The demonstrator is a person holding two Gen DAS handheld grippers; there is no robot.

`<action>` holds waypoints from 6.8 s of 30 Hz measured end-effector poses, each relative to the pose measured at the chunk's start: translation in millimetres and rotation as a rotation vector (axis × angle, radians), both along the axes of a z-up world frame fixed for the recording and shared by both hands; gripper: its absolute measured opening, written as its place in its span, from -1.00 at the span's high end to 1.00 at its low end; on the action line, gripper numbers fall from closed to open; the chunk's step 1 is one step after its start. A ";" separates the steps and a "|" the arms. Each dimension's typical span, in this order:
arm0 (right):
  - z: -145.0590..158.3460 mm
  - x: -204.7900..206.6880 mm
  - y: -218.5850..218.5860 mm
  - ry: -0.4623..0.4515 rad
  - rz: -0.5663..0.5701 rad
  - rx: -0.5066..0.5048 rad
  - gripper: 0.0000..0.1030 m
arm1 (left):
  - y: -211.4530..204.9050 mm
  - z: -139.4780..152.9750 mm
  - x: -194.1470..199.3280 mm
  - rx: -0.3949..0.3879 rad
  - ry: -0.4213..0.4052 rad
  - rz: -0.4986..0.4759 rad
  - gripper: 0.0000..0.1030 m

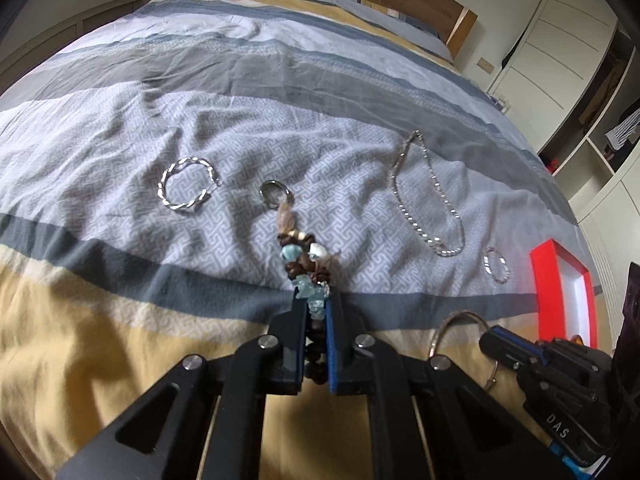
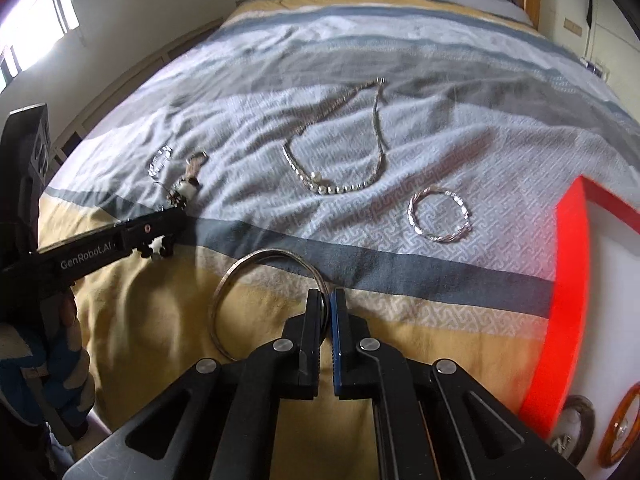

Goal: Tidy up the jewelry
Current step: 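Grasp the beaded bracelet with the left tool while the right tool grasps the silver bangle, then carry the silver bangle toward the box with the right tool while the left tool lifts the bracelet, then lower the bracelet into the box with the left tool while the right tool drops the bangle, then withdraw both open tools from the box back toward the remaining jewelry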

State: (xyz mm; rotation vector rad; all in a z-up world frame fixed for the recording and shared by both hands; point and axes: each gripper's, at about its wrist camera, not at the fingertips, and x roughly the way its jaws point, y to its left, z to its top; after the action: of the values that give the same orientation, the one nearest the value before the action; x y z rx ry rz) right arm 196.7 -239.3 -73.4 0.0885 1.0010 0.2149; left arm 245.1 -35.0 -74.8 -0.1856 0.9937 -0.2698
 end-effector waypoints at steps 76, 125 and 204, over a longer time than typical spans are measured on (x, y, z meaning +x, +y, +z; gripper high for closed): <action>69.6 -75.8 -239.0 -0.144 -0.297 -0.054 0.94 | -268.6 71.7 -67.9 -0.034 -0.066 -0.454 0.86; 87.7 -128.1 -258.9 -0.127 -0.354 -0.119 0.58 | -258.6 92.0 -86.9 -0.093 -0.072 -0.465 0.23; 142.6 -199.1 -17.7 -0.206 -0.029 -0.014 -0.11 | 107.1 86.5 -208.8 0.009 -0.120 0.103 0.07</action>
State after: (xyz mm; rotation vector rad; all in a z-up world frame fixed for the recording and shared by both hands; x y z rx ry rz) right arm -2.4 -257.0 69.2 0.0663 0.7960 0.1866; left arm 36.3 72.1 11.8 -0.2096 0.8632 -0.1803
